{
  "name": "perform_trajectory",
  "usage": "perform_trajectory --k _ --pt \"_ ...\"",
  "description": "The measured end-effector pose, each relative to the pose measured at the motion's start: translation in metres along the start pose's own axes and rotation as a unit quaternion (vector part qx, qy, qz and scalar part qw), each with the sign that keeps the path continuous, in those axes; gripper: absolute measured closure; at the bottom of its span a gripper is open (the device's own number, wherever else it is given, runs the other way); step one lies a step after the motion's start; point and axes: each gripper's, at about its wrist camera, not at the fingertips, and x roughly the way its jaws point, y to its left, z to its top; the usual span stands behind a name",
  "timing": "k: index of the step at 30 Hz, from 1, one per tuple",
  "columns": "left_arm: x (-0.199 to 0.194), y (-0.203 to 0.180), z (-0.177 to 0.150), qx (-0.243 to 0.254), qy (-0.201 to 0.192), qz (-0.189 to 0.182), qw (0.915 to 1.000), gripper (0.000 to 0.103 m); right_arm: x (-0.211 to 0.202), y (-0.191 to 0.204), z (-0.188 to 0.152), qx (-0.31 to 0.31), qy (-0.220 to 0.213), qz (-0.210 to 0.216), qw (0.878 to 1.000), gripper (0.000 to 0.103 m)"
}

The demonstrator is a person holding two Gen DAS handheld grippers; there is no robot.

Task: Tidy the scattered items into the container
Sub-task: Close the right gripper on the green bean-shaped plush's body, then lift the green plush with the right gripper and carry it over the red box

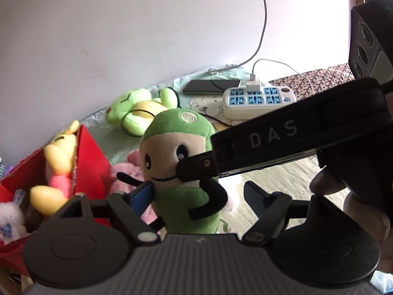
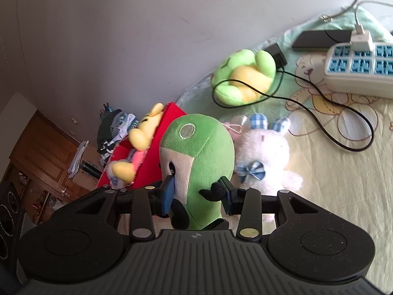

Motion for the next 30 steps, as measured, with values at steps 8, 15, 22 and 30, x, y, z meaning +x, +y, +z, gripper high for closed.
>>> perform_trajectory --k 8,15,22,30 --pt "-0.044 0.008 -0.002 0.015 -0.053 0.019 0.9983 0.024 -0.017 0.037 -0.007 -0.022 -0.041 0.015 0.999 0.061" --pt "-0.068 0.04 -0.002 0.024 -0.088 0.021 0.9956 0.025 -0.013 0.077 -0.009 -0.048 -0.08 0.009 0.996 0.061" --pt "-0.083 0.103 -0.011 0.019 -0.102 0.035 0.994 0.025 0.026 0.126 -0.007 -0.063 -0.087 0.017 0.994 0.061" --pt "-0.073 0.177 -0.022 0.004 -0.087 0.04 0.9954 0.025 0.09 0.172 -0.003 -0.08 -0.077 0.008 0.994 0.061"
